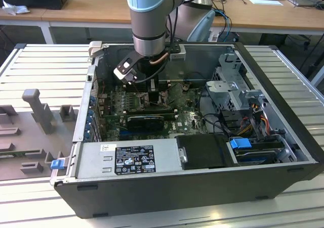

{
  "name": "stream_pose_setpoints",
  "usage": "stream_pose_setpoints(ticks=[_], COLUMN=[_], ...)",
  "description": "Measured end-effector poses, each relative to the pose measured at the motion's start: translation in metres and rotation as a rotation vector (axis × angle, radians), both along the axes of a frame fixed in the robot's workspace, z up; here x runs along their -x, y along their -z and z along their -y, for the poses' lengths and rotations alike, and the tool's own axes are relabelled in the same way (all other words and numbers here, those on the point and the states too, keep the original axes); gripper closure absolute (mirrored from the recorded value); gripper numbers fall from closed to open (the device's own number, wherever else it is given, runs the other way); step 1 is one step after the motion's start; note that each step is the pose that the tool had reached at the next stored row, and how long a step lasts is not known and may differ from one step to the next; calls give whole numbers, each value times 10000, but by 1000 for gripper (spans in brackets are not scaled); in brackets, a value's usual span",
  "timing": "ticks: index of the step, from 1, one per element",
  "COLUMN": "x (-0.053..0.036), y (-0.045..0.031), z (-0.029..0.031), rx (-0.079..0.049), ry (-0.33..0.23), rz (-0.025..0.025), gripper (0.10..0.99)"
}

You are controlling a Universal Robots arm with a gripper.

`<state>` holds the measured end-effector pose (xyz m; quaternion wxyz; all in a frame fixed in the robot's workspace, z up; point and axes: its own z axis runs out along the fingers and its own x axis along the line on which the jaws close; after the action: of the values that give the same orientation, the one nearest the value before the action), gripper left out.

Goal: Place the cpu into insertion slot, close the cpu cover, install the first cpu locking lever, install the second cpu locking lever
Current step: 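Place the cpu into insertion slot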

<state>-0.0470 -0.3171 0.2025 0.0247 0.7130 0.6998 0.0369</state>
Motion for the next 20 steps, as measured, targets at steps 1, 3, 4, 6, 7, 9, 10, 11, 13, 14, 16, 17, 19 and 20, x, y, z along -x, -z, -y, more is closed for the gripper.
stream_pose_setpoints(ticks=[1, 3, 4, 6, 7, 9, 10, 11, 13, 14, 16, 17, 19, 20], x=[0, 0, 0, 0, 0, 0, 0, 0, 0, 0, 0, 0, -2, -4], y=[0, 1, 2, 3, 3, 3, 3, 2, -12, -48, -74, -89, -92, -96], z=[0, 0, 0, -1, -1, 0, -1, -1, 0, 0, -1, 0, -1, 0], rx=[0, -2, -1, -2, -2, -2, -2, -2, -3, -3, -3, -2, -6, -3], ry=[0, 0, 0, 0, 0, 0, 0, 0, 0, 0, 1, 1, -1, -1], rz=[-1, 0, 1, 2, 1, 1, 1, 2, 2, 1, 0, 0, 0, -4], gripper=[561, 561, 561, 561, 545, 545, 482, 482, 482, 482, 482, 482, 498, 565])
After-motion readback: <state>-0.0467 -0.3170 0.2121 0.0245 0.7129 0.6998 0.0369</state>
